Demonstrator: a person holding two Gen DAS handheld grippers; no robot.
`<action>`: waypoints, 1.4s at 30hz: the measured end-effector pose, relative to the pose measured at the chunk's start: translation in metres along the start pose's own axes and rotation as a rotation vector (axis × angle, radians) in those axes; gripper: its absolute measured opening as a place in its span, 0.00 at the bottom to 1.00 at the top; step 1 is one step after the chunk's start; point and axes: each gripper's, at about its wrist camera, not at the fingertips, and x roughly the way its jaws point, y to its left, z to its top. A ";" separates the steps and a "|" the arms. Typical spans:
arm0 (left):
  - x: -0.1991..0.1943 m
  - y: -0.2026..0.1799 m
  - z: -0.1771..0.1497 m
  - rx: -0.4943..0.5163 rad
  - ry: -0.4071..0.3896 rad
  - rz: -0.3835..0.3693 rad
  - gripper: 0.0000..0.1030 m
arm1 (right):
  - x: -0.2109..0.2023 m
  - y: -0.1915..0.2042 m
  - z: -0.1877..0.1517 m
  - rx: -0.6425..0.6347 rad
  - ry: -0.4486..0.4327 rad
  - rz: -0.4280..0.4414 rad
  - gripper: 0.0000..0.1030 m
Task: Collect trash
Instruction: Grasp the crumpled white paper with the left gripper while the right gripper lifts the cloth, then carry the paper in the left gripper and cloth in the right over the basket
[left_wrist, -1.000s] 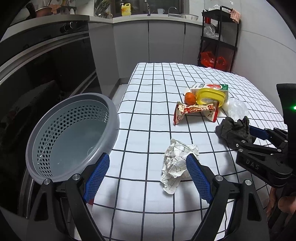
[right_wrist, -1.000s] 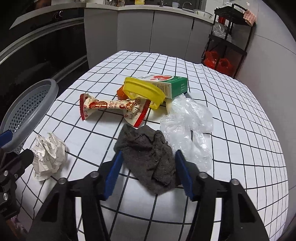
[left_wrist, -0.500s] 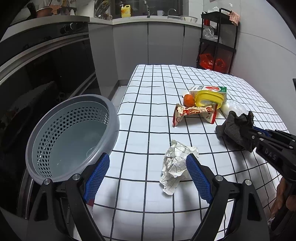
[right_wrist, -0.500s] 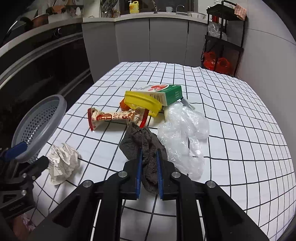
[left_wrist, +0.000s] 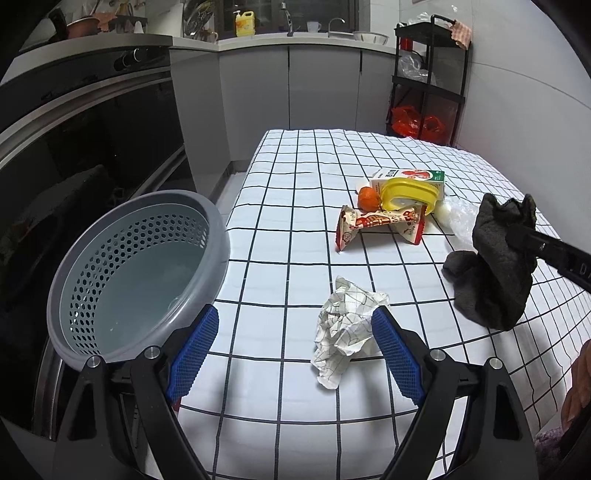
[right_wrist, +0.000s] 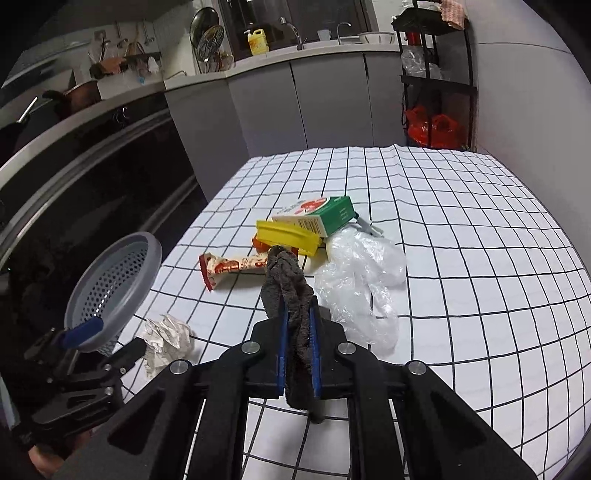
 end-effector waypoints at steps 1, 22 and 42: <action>0.000 0.000 -0.001 0.000 0.000 -0.005 0.83 | -0.003 -0.001 0.001 0.006 -0.006 0.004 0.10; 0.031 -0.014 -0.003 0.010 0.079 -0.020 0.64 | 0.002 0.006 0.000 0.000 0.028 0.049 0.10; -0.007 0.013 0.008 0.016 -0.023 -0.013 0.22 | -0.007 0.028 0.009 -0.018 -0.006 0.083 0.09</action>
